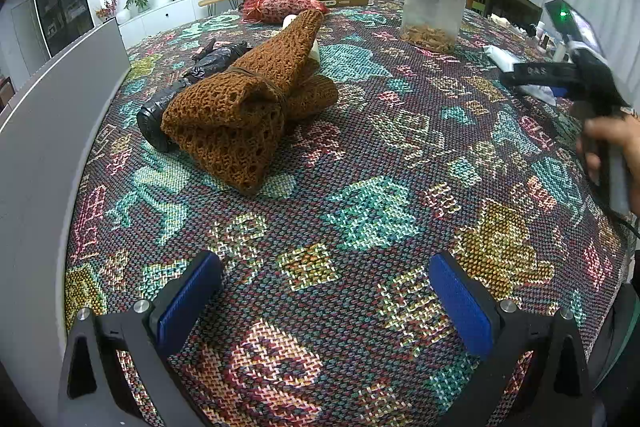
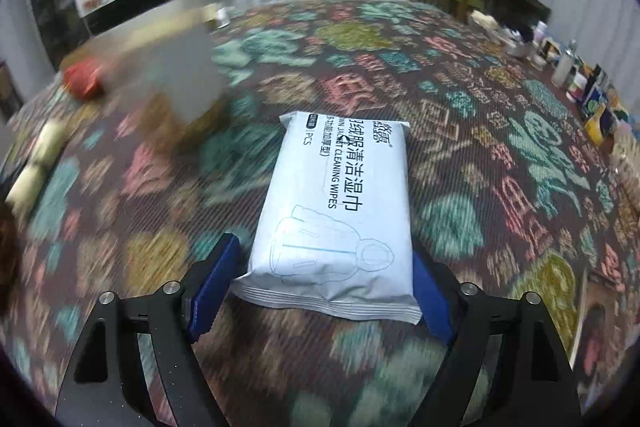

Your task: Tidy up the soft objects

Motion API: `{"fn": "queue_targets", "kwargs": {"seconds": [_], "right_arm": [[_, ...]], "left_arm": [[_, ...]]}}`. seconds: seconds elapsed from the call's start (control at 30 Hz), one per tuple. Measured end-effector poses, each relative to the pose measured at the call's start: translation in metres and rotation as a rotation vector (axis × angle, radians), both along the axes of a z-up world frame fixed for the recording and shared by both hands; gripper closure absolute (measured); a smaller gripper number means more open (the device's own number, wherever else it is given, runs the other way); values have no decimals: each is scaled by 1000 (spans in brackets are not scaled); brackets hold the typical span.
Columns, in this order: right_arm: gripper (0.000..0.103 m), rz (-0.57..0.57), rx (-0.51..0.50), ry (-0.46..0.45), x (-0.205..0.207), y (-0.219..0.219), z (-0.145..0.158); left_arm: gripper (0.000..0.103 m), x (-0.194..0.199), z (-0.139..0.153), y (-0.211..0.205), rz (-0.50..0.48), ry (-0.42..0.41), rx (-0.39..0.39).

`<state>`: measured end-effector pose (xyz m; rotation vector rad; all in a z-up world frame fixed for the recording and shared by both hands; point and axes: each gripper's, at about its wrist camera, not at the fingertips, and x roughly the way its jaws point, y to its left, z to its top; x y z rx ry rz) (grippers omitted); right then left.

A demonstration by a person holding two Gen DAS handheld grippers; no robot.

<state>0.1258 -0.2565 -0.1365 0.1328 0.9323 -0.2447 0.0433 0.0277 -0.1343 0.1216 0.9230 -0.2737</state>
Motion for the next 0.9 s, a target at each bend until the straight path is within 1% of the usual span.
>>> {"fn": "queue_targets", "kwargs": {"seconds": [0.1, 0.2, 0.9], "right_arm": [[12, -10, -26, 8, 7, 3, 0], [12, -10, -8, 2, 4, 2, 2], [12, -8, -8, 1, 7, 0, 0]], "left_arm": [[0, 0, 0, 0, 0, 0, 0], [0, 1, 0, 0, 1, 0, 1], [0, 1, 0, 0, 1, 0, 0]]}}
